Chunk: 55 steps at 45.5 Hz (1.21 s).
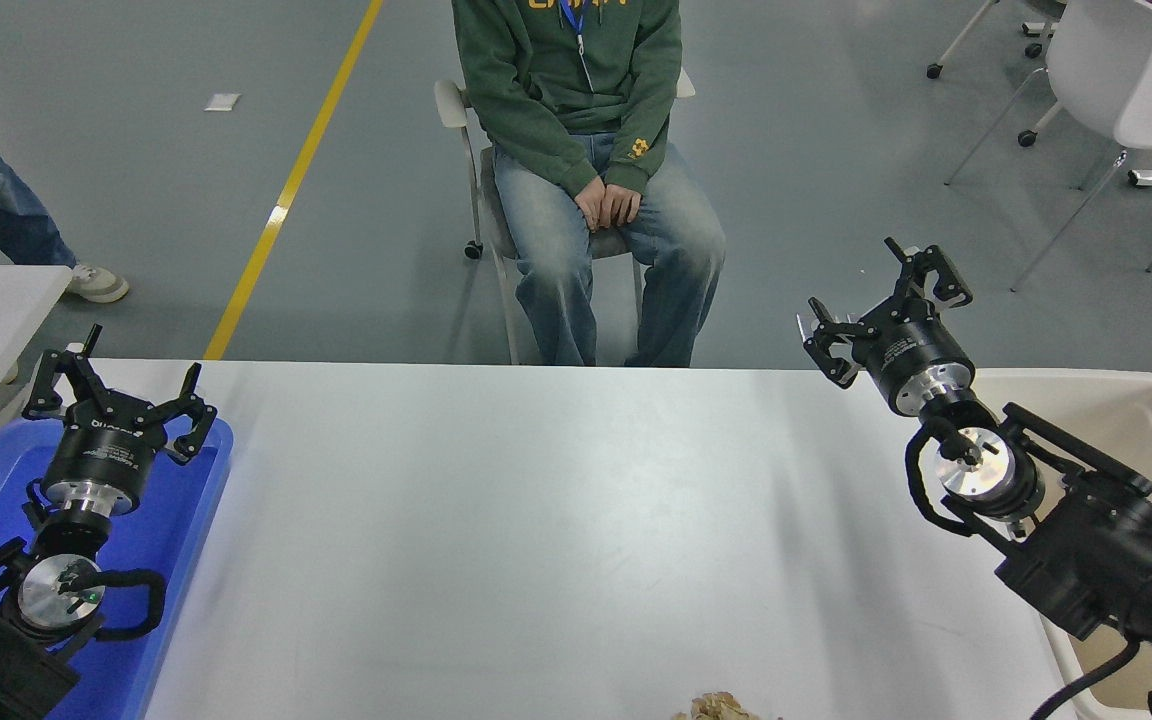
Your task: Clean the table surface
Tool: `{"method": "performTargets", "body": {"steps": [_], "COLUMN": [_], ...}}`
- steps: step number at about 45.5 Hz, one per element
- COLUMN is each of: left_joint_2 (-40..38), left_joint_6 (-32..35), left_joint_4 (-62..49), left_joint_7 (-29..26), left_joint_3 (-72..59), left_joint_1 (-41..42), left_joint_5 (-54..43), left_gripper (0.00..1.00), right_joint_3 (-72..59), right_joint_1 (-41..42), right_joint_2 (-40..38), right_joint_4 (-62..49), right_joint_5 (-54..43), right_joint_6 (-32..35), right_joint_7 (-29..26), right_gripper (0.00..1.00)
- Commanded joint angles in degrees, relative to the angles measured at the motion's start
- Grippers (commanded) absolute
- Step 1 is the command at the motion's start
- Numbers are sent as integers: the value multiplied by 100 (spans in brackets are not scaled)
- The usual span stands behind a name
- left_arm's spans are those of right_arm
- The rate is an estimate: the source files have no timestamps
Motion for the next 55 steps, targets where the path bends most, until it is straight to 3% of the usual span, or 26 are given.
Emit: {"method": "performTargets", "body": {"steps": [1, 25, 41, 55], "left_joint_2": [0, 0, 0, 0], "left_joint_6": [0, 0, 0, 0], "left_joint_4": [0, 0, 0, 0], "left_joint_7": [0, 0, 0, 0], "left_joint_3": [0, 0, 0, 0], "left_joint_1": [6, -3, 6, -3], "left_joint_5": [0, 0, 0, 0], "left_gripper": [100, 100, 100, 100], "right_joint_3": [152, 56, 21, -401], "right_joint_1": [-130, -280, -306, -262], "right_joint_2": [83, -40, -725, -2008], "right_joint_4": [-60, -86, 484, 1653], "right_joint_5": [13, -153, -2473, -3695], "right_joint_6": [183, 596, 675, 675], "right_joint_7": [0, 0, -8, -17], "right_gripper": [99, 99, 99, 99]}}
